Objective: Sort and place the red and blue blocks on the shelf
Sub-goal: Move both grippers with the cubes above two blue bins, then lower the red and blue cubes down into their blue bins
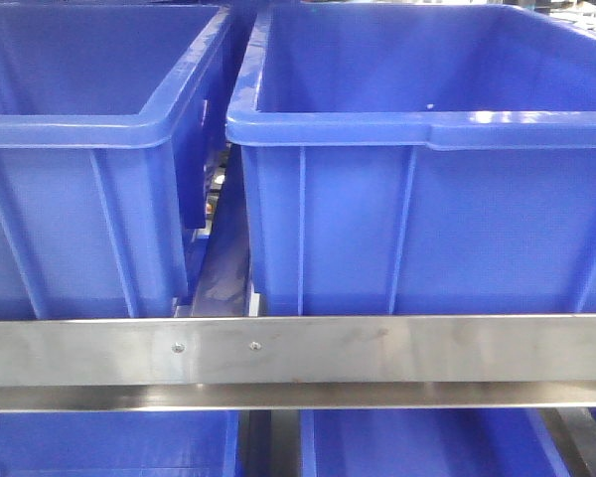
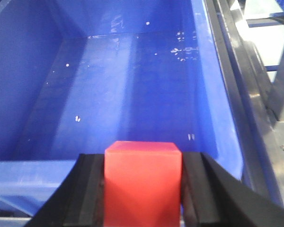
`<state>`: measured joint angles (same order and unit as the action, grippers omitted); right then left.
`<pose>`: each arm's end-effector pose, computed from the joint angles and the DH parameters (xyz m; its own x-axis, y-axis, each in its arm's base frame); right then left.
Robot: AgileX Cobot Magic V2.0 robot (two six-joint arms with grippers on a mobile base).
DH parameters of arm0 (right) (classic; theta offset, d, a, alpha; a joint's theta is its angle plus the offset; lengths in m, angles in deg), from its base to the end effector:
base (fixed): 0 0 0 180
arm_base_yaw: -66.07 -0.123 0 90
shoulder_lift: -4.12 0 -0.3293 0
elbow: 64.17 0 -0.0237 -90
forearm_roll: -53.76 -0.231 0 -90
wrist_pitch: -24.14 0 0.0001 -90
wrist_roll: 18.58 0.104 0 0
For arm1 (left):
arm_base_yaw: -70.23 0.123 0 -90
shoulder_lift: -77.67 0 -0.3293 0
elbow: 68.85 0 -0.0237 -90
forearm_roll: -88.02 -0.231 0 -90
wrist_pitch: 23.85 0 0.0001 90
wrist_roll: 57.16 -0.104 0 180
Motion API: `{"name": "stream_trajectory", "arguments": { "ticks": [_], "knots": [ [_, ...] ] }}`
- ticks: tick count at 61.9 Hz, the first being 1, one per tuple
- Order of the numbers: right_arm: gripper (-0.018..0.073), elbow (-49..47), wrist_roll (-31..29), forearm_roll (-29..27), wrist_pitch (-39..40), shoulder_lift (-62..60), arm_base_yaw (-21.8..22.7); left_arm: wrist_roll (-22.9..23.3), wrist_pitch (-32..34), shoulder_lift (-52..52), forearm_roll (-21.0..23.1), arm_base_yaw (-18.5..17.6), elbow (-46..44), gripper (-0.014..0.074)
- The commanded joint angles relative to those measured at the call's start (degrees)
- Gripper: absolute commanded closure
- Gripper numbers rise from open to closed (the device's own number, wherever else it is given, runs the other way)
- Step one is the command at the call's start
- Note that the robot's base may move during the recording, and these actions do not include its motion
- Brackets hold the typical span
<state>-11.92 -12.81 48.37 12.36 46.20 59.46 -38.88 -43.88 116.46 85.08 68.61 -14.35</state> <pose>0.0868 0.0121 0.3210 -0.2953 0.1586 -0.9422 -0.0783 0.9788 0.1893 0.0708 -0.0002 0.2985 -0.3842 -0.2567 -0.8869 -0.0941 0.9664 -0.2390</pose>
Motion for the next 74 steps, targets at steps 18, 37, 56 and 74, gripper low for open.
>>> {"name": "stream_trajectory", "arguments": {
  "ticks": [18,37,56,74],
  "knots": [
    [0.0508,-1.64,-0.42,0.46,5.2,-0.13,0.22,0.63,4.63,-0.07,0.0,0.11,-1.65,0.0472],
    [0.0508,-1.64,-0.42,0.46,5.2,-0.13,0.22,0.63,4.63,-0.07,0.0,0.11,-1.65,0.0472],
    [0.0508,-1.64,-0.42,0.46,5.2,-0.13,0.22,0.63,4.63,-0.07,0.0,0.11,-1.65,0.0472],
    [0.0508,-1.64,-0.42,0.46,5.2,-0.13,0.22,0.63,4.63,-0.07,0.0,0.11,-1.65,0.0472]
  ]
}}
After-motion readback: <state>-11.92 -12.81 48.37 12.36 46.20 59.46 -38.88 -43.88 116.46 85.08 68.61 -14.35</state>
